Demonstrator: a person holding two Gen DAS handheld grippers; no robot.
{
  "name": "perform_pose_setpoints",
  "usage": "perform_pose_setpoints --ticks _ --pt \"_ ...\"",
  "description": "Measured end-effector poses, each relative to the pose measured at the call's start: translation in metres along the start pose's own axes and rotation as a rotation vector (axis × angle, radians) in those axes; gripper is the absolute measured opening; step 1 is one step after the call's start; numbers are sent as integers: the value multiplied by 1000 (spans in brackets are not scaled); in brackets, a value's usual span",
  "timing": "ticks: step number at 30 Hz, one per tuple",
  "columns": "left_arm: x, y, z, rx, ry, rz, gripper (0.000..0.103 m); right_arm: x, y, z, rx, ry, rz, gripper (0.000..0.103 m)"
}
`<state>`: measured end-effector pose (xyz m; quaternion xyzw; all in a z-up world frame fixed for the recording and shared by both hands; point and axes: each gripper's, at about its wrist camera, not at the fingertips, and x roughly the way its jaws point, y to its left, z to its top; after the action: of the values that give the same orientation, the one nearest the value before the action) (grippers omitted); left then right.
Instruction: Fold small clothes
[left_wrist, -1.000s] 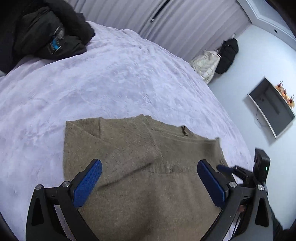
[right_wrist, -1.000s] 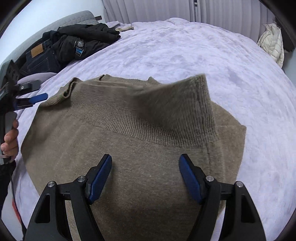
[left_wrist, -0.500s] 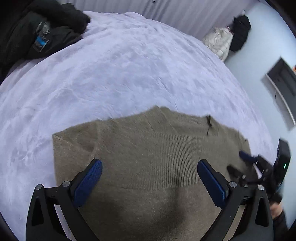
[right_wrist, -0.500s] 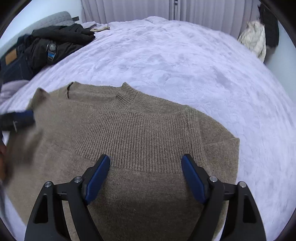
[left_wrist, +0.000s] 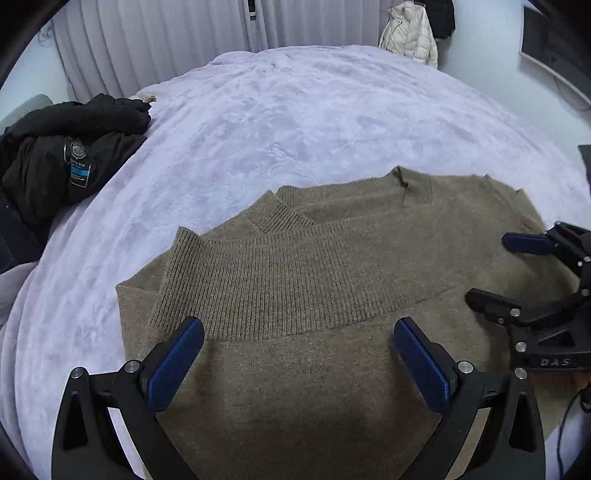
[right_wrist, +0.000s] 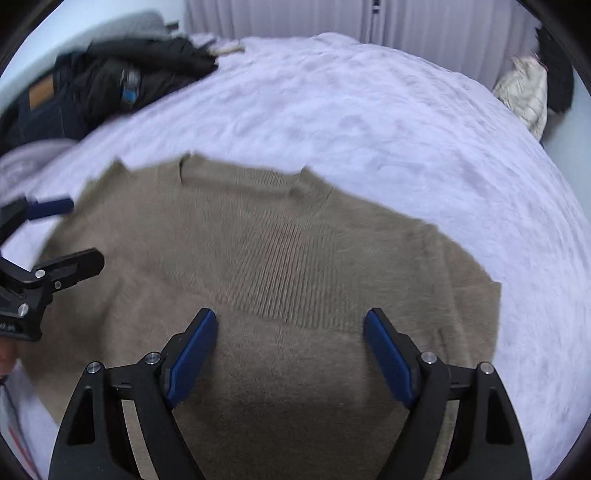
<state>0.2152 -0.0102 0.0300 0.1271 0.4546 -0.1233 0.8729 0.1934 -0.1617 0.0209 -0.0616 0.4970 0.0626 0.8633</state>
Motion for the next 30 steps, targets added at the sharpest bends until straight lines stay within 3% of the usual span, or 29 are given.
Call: perform_pose_setpoints --ticks 2,6,14,20,25,30 --pt "13 -1 -5 0 14 62 103 4 -1 -6 -10 -20 -6 86" --pt "19 23 -11 -117 27 -23 103 -2 -24 -12 63 -24 -6 86" --pt "15 38 -19 -141 52 -37 103 -13 -59 -26 128 1 -4 85" --pt "-7 35 -30 -138 35 -6 103 -38 -39 -33 118 -3 -183 86" --pt "-32 28 -52 -188 15 -54 103 -67 -2 -51 87 -58 -116 86" --pt "-42 10 -90 -213 22 -93 103 -67 41 -75 26 -75 -50 86"
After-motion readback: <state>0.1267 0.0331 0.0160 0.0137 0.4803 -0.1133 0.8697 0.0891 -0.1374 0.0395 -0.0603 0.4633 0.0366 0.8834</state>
